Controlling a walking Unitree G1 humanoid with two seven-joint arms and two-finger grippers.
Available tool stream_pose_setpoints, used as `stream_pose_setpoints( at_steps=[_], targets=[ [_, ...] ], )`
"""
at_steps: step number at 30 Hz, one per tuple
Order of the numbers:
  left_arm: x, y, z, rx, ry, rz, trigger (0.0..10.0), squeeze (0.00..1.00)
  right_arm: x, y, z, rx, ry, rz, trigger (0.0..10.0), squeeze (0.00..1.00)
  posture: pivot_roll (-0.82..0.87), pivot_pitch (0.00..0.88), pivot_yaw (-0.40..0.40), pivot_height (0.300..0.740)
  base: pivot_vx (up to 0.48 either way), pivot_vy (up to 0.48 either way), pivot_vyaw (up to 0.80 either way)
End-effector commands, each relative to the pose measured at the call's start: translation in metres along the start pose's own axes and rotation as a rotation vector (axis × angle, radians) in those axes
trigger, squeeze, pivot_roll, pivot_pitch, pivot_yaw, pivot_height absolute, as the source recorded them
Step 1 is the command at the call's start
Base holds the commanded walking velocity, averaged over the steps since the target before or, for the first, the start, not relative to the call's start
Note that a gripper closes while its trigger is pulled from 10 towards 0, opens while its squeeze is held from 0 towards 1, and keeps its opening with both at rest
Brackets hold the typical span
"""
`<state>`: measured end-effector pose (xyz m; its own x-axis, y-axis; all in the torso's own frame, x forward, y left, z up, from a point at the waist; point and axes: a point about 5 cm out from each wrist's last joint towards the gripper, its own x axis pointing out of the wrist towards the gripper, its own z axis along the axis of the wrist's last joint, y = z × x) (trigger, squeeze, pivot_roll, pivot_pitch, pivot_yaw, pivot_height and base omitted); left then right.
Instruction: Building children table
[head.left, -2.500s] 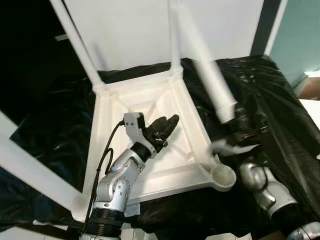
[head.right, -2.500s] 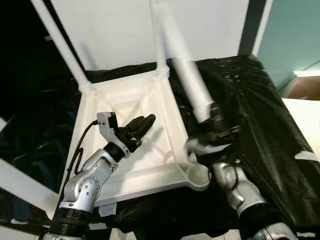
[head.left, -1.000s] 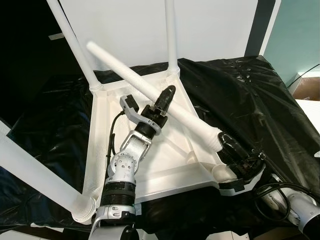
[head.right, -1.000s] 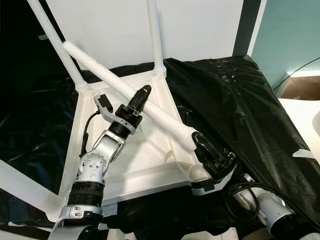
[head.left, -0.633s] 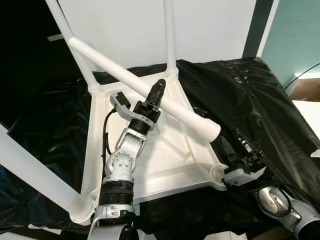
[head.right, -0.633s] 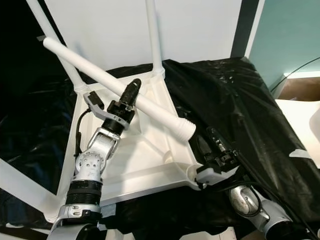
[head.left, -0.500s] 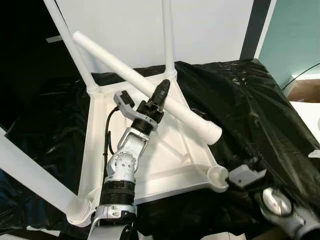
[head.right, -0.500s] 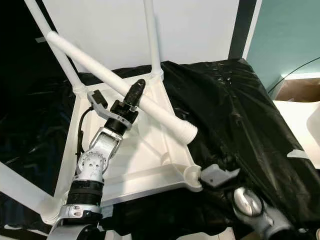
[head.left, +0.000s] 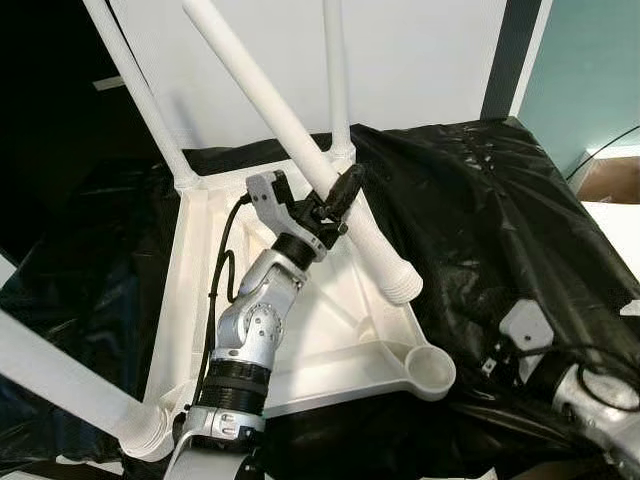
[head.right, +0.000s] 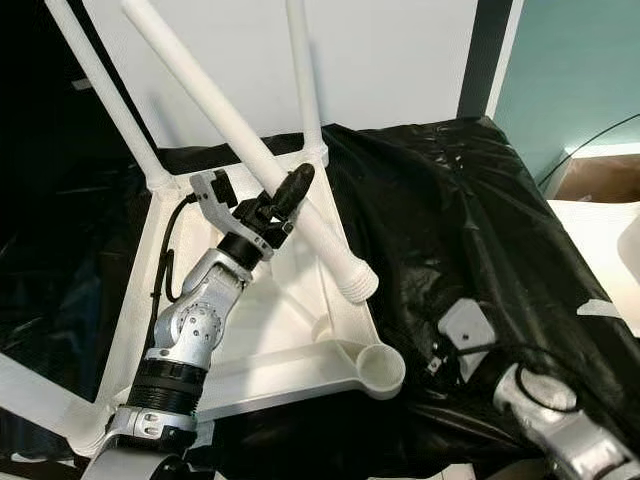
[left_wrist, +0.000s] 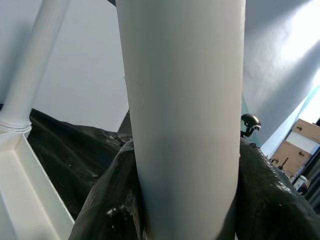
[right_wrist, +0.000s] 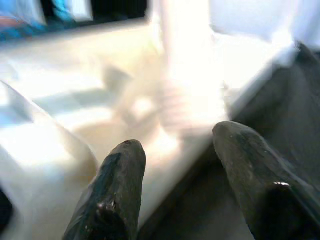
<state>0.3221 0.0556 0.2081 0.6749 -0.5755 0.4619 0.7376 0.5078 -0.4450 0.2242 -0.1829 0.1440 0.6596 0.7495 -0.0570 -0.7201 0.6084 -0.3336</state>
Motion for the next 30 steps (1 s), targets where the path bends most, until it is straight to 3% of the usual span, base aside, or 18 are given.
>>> stream_pose_setpoints(
  at_steps=[1, 2, 5, 8, 13, 15, 16, 18, 23, 27, 28, 29, 30],
  targets=[
    [-0.003, -0.011, 0.005, 0.050, -0.014, -0.237, 0.0, 0.00, 0.001, -0.012, 0.022, 0.024, -0.055, 0.042, 10.0, 0.00, -0.13, 0.000, 0.127, 0.740, 0.000, 0.000, 0.00],
    [-0.003, -0.011, 0.005, 0.050, -0.014, -0.237, 0.0, 0.00, 0.001, -0.012, 0.022, 0.024, -0.055, 0.042, 10.0, 0.00, -0.13, 0.000, 0.127, 0.740, 0.000, 0.000, 0.00],
    [-0.004, -0.015, 0.003, 0.051, -0.011, -0.257, 0.0, 0.00, 0.003, -0.026, 0.052, 0.017, -0.116, 0.070, 10.0, 0.00, -0.13, 0.000, 0.127, 0.740, 0.000, 0.000, 0.00],
    [-0.004, -0.018, 0.002, 0.040, -0.013, -0.278, 0.0, 0.00, 0.008, -0.033, 0.061, 0.005, -0.135, 0.077, 10.0, 0.00, -0.13, 0.000, 0.128, 0.740, 0.000, 0.000, 0.00],
    [-0.004, -0.027, 0.002, 0.021, -0.014, -0.324, 0.0, 0.00, 0.028, -0.042, 0.051, -0.011, -0.111, 0.076, 10.0, 0.00, -0.12, 0.000, 0.124, 0.740, 0.000, 0.000, 0.00],
    [-0.004, -0.027, 0.002, 0.021, -0.014, -0.324, 0.0, 0.00, 0.028, -0.042, 0.051, -0.011, -0.111, 0.076, 10.0, 0.00, -0.12, 0.000, 0.124, 0.740, 0.000, 0.000, 0.00],
    [-0.003, -0.031, 0.002, 0.019, -0.013, -0.340, 0.0, 0.00, 0.037, -0.043, 0.047, -0.007, -0.105, 0.084, 10.0, 0.00, -0.11, 0.000, 0.119, 0.740, 0.000, 0.000, 0.00],
    [-0.003, -0.036, 0.003, 0.021, -0.015, -0.360, 0.0, 0.00, 0.052, -0.042, 0.043, 0.025, -0.102, 0.106, 10.0, 0.00, -0.11, 0.000, 0.119, 0.740, 0.000, 0.000, 0.00],
    [-0.003, -0.040, 0.004, 0.025, -0.021, -0.373, 0.0, 0.00, 0.063, -0.039, 0.039, 0.059, -0.097, 0.135, 10.0, 0.00, -0.10, 0.000, 0.113, 0.740, 0.000, 0.000, 0.00],
    [-0.003, -0.047, 0.005, 0.030, -0.026, -0.394, 0.0, 0.00, 0.083, -0.039, 0.028, 0.100, -0.077, 0.157, 10.0, 0.00, -0.08, 0.000, 0.104, 0.740, 0.000, 0.000, 0.00],
    [-0.003, -0.049, 0.005, 0.030, -0.025, -0.399, 0.0, 0.00, 0.090, -0.040, 0.026, 0.112, -0.077, 0.162, 8.0, 0.00, -0.08, 0.000, 0.104, 0.740, 0.000, 0.000, 0.00],
    [-0.003, -0.050, 0.005, 0.029, -0.024, -0.401, 0.0, 0.00, 0.095, -0.040, 0.025, 0.118, -0.079, 0.167, 0.0, 0.00, -0.08, 0.000, 0.104, 0.740, 0.000, 0.000, 0.00],
    [-0.003, -0.050, 0.005, 0.029, -0.024, -0.401, 0.0, 0.00, 0.095, -0.040, 0.025, 0.118, -0.079, 0.167, 0.0, 0.00, -0.08, 0.000, 0.104, 0.740, 0.000, 0.000, 0.00]
  ],
)
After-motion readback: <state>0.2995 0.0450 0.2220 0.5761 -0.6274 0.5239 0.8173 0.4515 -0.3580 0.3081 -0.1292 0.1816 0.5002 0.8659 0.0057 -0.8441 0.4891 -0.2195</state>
